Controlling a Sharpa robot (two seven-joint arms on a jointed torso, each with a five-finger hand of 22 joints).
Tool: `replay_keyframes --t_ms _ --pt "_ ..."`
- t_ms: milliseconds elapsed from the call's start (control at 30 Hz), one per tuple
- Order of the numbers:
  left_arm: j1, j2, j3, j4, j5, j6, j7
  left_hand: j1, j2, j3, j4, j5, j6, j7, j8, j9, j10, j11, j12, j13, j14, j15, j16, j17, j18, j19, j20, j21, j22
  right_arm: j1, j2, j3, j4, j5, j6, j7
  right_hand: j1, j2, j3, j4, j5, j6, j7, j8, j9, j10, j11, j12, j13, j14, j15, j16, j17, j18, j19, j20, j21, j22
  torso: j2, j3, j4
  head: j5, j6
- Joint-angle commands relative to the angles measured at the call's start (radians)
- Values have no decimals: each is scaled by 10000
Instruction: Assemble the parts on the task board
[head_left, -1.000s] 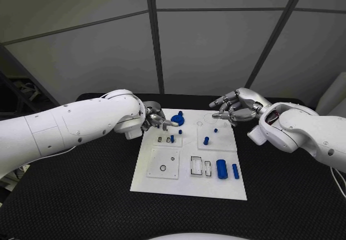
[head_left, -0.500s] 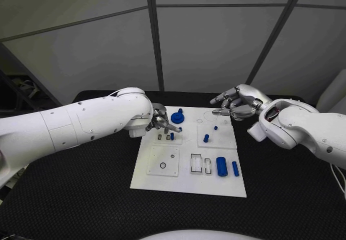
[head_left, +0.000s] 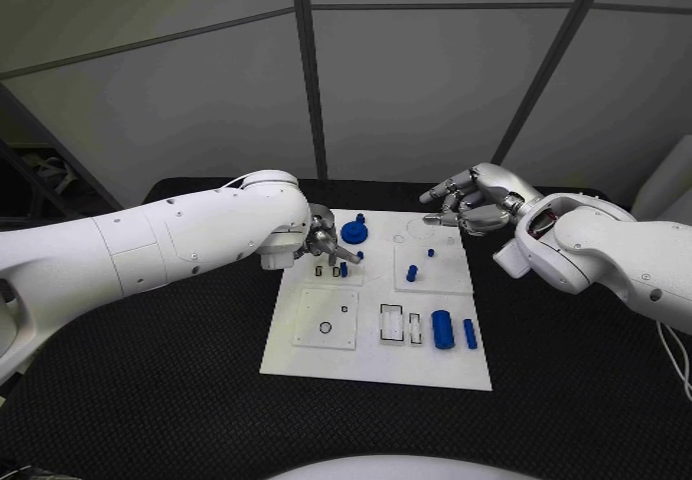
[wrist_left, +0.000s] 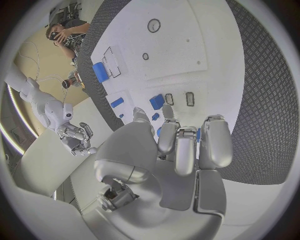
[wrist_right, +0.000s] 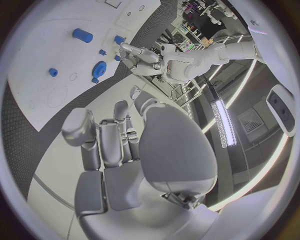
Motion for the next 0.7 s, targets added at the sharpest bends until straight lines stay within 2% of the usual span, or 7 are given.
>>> replay_keyframes --t_ms 33,133,200,233,333,400,700 --pt "16 71 0 -78 -100 203 -139 108 141 77 19 272 -46 -30 41 22 -22 -32 -76 1674 991 -72 4 2489 -158 1 -24 11 -25 24 14 10 2 -52 -174 11 -73 47 -17 36 59 61 4 0 11 -26 -12 29 -21 409 -15 27 655 -146 55 0 8 -14 -1 -1 5 -4 -19" --pt "15 145 -14 -174 -99 254 -175 182 149 90 13 622 -98 -20 -8 11 -70 -23 -152 1630 981 -66 -21 2463 -151 -25 -21 -13 -53 24 19 10 0 -53 -182 5 -68 47 -14 34 65 58 4 -2 11 -42 -12 16 -38 404 -15 9 644 -143 46 0 -2 -23 5 -2 -1 4 -39" --pt "14 197 -44 -244 -98 293 -174 277 157 107 8 1076 -141 -3 -115 -73 -114 -9 -218 1589 966 -56 -53 2430 -140 -62 -14 -49 -97 24 25 10 -1 -53 -177 -3 -68 47 -14 34 65 58 4 -2 11 -42 -12 16 -38 404 -15 9 644 -143 46 0 -2 -23 0 -1 0 13 -59" --pt "14 201 -46 -248 -97 295 -173 288 159 109 7 1124 -142 -2 -125 -83 -119 -8 -226 1584 965 -55 -56 2426 -139 -66 -13 -52 -101 24 26 10 -2 -53 -176 -3 -68 47 -14 34 65 58 4 -2 11 -42 -12 16 -38 404 -15 9 644 -143 46 0 -2 -23 -3 -1 2 12 -62" --pt "12 239 -73 -284 -90 330 -155 441 155 134 -9 1784 -124 9 -258 -227 -163 -2 -291 1537 954 -48 -79 2402 -132 -91 -3 -80 -120 24 38 10 -7 -53 -170 -13 -60 48 -8 29 77 51 5 -6 9 -63 -12 3 -56 397 -15 -8 634 -138 32 0 -18 -36 -3 0 -1 14 -71" --pt "11 259 -83 -297 -62 365 -147 469 144 130 -4 1886 -113 11 -295 -273 -186 0 -328 1516 950 -45 -89 2392 -131 -95 -2 -86 -121 24 47 10 -12 -53 -163 -21 -59 48 -8 29 77 51 5 -6 9 -63 -12 3 -56 397 -15 -9 634 -138 32 0 -18 -36 2 -2 0 7 -78" --pt "8 347 -111 -381 28 476 -153 471 144 129 -1 1897 -111 12 -302 -282 -197 1 -348 1507 951 -44 -87 2394 -134 -86 -2 -78 -104 24 106 10 -45 -56 -136 -41 -48 50 2 24 95 37 8 -12 6 -71 -10 20 -49 384 -14 -44 614 -127 1 1 -58 -72 -2 1 12 -27 -106"
